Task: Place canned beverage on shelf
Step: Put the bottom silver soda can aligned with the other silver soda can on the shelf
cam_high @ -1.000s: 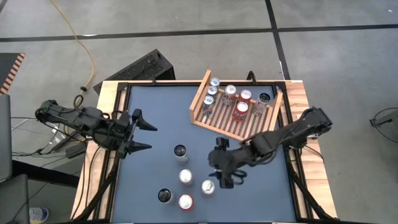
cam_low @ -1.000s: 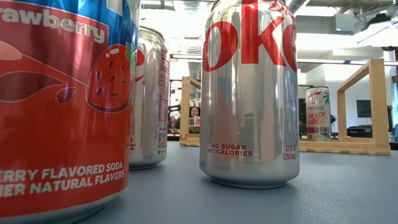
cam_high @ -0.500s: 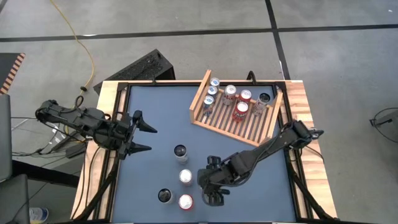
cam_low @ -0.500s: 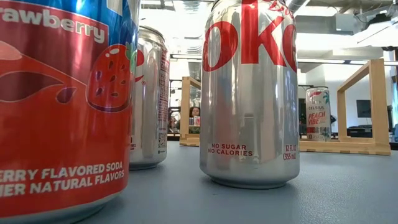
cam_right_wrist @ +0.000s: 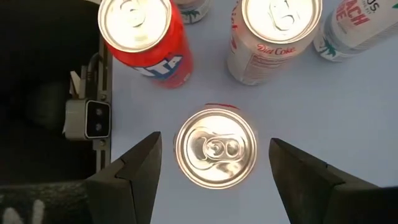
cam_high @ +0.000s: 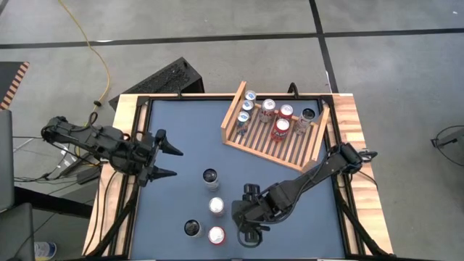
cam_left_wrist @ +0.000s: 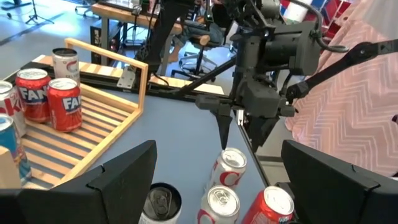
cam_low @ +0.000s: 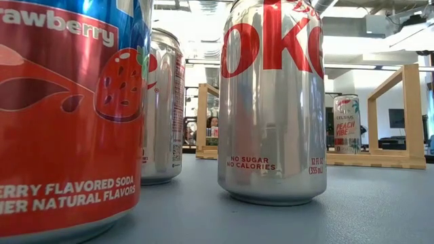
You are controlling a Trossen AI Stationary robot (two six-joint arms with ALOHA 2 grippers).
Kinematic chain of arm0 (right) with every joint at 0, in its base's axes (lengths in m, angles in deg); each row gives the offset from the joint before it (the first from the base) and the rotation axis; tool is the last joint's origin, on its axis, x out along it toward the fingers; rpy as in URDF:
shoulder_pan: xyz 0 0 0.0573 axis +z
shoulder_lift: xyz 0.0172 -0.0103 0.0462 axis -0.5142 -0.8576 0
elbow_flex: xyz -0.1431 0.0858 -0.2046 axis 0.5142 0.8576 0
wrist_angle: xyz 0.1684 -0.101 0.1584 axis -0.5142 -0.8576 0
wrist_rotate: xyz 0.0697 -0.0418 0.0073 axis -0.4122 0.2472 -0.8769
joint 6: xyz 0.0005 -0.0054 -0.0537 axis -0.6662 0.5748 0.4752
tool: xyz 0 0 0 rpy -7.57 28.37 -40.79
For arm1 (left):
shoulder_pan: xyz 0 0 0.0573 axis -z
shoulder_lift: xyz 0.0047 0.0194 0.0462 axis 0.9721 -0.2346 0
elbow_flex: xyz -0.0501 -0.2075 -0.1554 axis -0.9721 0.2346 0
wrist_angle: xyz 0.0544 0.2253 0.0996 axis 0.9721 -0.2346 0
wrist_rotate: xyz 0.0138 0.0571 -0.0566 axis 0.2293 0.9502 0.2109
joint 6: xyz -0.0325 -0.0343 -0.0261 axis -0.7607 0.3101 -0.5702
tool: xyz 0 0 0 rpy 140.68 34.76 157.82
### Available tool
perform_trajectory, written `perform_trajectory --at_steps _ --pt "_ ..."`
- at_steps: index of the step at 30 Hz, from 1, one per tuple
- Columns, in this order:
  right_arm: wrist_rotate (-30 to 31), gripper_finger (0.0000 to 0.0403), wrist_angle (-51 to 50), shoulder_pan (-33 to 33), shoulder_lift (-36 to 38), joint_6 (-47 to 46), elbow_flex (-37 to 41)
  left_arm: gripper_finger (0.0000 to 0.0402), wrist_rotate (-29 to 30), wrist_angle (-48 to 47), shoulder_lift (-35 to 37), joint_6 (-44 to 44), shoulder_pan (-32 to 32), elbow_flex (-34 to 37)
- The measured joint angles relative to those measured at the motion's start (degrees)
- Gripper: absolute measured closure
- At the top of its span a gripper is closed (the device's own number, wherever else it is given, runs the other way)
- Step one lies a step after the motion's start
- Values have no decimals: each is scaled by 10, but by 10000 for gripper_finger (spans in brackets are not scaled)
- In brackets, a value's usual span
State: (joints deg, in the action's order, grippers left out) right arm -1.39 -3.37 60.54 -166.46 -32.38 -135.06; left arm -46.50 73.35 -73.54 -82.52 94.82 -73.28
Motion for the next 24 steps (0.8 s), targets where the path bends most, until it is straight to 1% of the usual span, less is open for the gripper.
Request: perform_trajectory --at_steps 7,16,24 --pt "3 127 -12 -1 0 24 0 68 0 -23 0 0 0 0" --pt "-3 76 -3 -1 0 26 0 68 0 -21 0 0 0 0" --pt "-2 75 19 -1 -7 25 3 68 1 -22 0 0 0 0"
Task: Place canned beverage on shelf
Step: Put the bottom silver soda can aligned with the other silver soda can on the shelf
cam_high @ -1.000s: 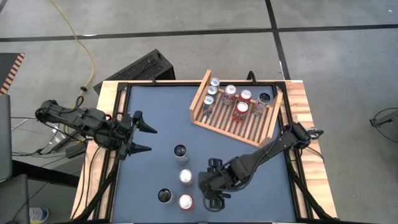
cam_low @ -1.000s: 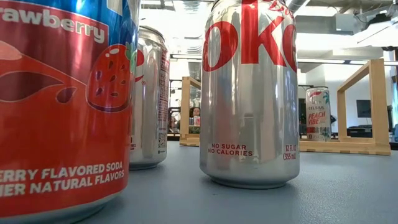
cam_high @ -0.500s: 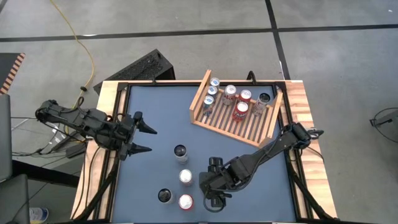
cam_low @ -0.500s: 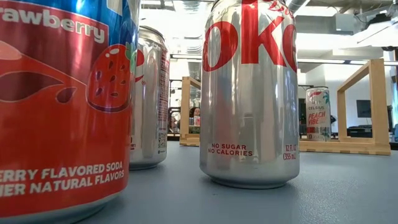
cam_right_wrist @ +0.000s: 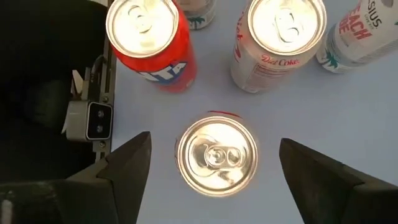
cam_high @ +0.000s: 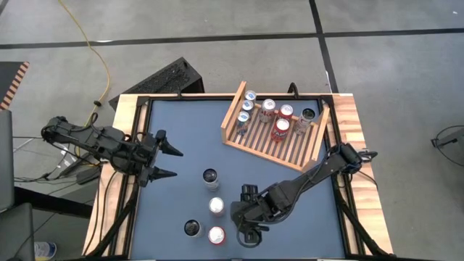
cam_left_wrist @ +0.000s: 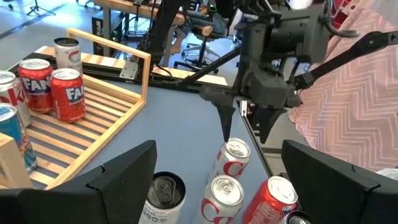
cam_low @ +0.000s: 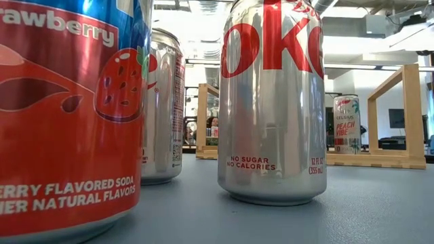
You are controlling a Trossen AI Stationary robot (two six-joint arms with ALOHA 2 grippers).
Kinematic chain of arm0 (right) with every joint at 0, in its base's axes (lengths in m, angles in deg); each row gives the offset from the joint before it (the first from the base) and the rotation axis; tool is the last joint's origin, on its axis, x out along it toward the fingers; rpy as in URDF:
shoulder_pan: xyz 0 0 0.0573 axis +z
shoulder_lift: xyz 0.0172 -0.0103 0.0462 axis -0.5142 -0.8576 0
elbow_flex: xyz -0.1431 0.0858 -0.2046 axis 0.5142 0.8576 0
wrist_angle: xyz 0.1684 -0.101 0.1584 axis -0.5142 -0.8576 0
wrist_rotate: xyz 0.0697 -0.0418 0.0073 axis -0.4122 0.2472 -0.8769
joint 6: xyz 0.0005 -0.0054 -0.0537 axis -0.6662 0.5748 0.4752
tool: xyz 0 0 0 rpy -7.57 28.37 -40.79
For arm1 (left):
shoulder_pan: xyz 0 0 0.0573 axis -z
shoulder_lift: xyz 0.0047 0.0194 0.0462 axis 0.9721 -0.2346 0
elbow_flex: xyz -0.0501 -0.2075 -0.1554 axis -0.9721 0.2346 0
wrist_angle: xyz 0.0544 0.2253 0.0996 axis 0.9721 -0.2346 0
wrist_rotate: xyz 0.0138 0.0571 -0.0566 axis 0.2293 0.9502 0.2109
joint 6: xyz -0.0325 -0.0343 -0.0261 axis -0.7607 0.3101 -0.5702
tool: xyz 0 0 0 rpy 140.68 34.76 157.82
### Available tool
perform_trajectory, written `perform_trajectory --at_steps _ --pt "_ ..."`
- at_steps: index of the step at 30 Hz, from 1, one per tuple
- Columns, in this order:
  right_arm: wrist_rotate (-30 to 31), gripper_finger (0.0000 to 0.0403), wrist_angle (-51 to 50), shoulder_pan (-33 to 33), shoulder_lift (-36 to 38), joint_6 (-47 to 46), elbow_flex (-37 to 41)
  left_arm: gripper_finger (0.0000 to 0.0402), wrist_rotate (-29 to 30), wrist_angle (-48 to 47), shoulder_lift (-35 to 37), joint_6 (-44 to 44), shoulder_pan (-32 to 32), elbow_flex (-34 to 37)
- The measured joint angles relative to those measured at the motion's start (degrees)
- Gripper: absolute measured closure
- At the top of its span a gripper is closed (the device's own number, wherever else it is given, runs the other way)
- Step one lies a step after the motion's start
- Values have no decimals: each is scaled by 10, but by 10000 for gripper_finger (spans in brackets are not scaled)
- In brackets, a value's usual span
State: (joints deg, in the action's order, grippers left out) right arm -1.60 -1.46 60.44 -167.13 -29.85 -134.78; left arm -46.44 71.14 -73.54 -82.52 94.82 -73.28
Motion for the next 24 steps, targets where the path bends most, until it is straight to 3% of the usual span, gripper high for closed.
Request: perform_trajectory --at_steps 17,24 --pt "-26 76 10 -8 -51 0 1 68 1 -13 0 -2 0 0" --pt "-49 77 -32 -12 -78 -40 2 68 0 -12 0 -3 0 0"
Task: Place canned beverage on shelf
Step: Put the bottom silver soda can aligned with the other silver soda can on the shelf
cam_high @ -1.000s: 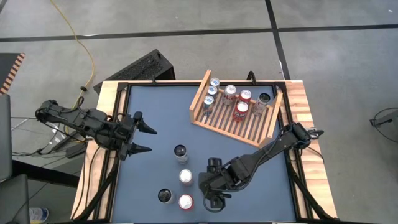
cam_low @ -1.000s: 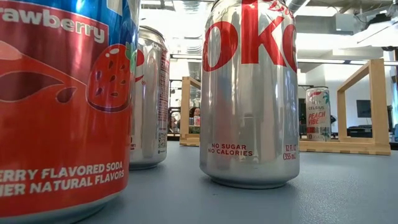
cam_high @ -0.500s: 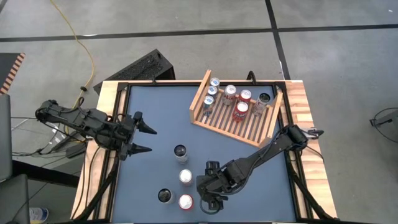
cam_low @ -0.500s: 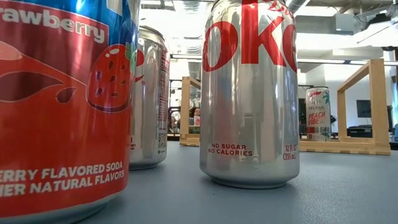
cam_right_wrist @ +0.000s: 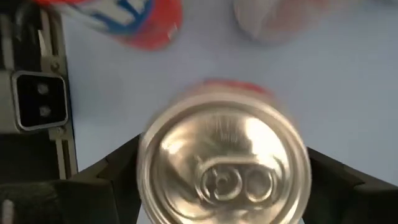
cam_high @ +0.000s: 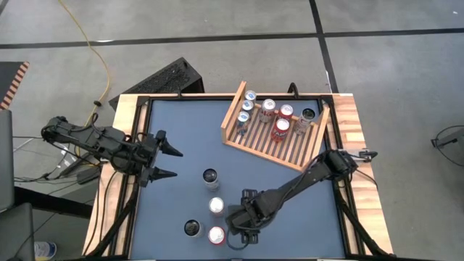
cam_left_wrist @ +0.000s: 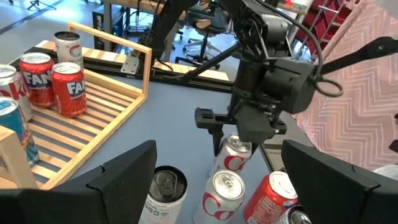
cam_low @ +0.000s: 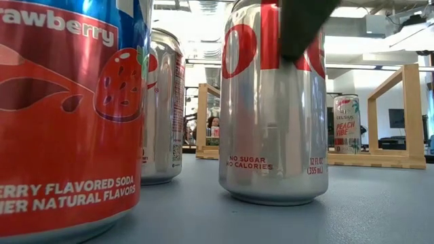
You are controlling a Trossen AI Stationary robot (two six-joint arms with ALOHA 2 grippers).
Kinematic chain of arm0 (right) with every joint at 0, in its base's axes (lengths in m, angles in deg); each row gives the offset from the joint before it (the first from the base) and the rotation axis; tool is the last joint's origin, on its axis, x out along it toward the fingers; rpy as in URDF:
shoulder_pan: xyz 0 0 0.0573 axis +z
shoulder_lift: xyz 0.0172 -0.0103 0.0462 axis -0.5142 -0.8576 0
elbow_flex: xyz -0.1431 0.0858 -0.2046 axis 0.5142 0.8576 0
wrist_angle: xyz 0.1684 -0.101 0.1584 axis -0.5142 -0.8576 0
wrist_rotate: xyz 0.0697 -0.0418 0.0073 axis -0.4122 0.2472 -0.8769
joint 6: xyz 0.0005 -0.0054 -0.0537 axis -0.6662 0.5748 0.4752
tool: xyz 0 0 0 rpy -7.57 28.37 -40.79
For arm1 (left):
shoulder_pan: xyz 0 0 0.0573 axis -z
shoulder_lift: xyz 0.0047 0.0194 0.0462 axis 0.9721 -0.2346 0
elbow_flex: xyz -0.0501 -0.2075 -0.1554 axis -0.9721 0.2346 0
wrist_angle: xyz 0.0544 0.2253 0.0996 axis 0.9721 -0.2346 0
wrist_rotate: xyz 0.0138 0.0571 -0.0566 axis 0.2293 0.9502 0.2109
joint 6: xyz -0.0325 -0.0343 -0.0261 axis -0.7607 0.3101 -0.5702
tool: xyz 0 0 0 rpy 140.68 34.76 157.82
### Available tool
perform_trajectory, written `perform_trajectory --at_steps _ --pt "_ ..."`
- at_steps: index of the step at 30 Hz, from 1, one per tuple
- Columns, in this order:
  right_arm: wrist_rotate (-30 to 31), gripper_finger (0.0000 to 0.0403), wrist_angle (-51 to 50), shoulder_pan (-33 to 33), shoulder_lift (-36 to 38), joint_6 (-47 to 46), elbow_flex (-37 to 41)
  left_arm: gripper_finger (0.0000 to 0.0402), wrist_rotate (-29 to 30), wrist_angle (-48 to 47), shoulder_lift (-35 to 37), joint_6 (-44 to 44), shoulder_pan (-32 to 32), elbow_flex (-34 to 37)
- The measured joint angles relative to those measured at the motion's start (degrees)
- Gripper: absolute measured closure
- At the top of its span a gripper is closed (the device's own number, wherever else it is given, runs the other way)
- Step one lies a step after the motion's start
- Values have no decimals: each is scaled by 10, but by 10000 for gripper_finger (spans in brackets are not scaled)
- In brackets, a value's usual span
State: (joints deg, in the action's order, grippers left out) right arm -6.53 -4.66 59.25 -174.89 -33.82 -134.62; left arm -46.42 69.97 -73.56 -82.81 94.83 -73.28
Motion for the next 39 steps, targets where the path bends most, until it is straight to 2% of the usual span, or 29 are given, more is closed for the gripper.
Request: perform_trajectory --at_steps 4,10,19,23,28,32,39 --pt "-10 90 -13 -11 1 -35 0 68 0 0 0 0 0 0" --pt "-16 114 -12 -19 3 -21 0 68 0 1 0 3 0 0" --pt "-20 110 -13 -19 3 -18 0 68 0 -10 0 1 0 0" --pt "-24 93 -8 -18 2 -27 0 68 0 -12 0 1 0 0" --pt "-29 44 -7 -19 2 -51 -1 68 0 -12 0 1 0 0" --pt "-57 15 -6 -26 2 -57 -11 68 2 -12 0 1 0 0" --pt "-57 16 -9 -39 2 -61 -21 68 4 -12 0 1 0 0"
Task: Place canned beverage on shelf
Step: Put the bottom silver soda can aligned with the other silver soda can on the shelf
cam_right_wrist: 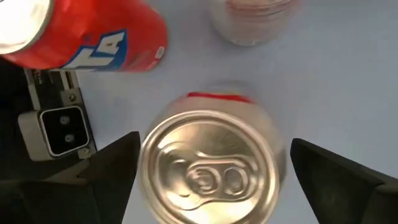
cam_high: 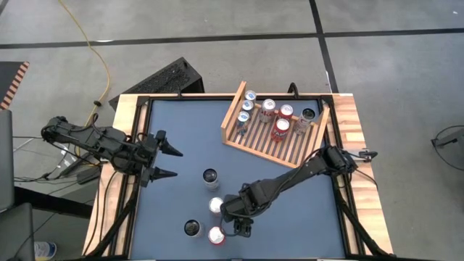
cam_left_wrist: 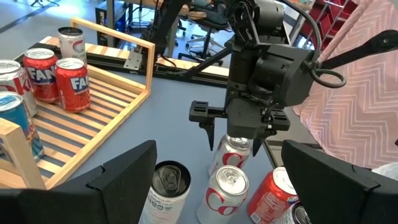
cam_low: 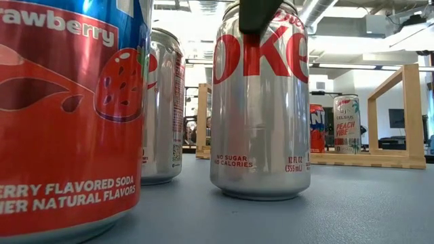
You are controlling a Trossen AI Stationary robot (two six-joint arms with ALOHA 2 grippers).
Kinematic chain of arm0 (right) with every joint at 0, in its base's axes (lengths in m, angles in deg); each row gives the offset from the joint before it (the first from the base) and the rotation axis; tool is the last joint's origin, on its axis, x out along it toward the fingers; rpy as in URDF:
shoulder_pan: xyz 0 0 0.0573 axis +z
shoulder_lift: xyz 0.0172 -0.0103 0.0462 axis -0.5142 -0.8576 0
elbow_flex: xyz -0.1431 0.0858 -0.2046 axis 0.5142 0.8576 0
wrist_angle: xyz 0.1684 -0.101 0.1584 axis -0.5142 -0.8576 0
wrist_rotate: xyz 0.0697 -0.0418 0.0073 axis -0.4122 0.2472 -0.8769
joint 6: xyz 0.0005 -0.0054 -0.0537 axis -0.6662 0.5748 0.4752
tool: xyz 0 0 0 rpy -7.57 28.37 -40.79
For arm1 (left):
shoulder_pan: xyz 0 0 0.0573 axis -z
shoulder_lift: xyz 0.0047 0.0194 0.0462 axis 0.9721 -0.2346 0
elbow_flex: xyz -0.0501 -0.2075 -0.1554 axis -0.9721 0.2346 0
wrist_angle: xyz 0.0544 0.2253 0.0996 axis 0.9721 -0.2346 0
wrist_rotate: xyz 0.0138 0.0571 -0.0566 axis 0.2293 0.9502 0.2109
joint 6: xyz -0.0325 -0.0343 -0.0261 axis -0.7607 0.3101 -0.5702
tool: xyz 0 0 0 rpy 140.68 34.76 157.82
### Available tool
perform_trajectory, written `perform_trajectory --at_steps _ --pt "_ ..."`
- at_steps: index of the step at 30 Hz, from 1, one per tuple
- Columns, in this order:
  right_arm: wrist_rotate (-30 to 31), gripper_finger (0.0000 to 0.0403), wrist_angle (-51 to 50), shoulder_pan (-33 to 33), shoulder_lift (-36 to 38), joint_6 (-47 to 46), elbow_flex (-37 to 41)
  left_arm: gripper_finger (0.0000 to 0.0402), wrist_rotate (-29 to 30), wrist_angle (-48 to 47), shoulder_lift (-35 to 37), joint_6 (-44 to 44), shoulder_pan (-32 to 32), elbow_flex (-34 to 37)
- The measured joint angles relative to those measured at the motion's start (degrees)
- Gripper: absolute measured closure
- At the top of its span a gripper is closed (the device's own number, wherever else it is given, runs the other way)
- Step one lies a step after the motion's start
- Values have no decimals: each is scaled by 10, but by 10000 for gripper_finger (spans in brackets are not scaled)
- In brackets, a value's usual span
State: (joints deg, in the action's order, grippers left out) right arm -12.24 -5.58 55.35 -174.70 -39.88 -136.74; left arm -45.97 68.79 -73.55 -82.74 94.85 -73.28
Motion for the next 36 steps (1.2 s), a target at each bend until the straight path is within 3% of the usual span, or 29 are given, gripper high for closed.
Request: perform_trajectory --at_steps 10,21,29,36 --pt "33 36 0 -5 0 17 0 68 0 0 0 0 0 0" --pt "35 166 -5 -6 1 31 0 68 0 0 0 2 0 0" --pt "40 167 -24 -8 10 86 1 68 0 0 0 1 0 0" --pt "63 167 -80 -40 63 123 1 68 0 0 0 0 0 0"
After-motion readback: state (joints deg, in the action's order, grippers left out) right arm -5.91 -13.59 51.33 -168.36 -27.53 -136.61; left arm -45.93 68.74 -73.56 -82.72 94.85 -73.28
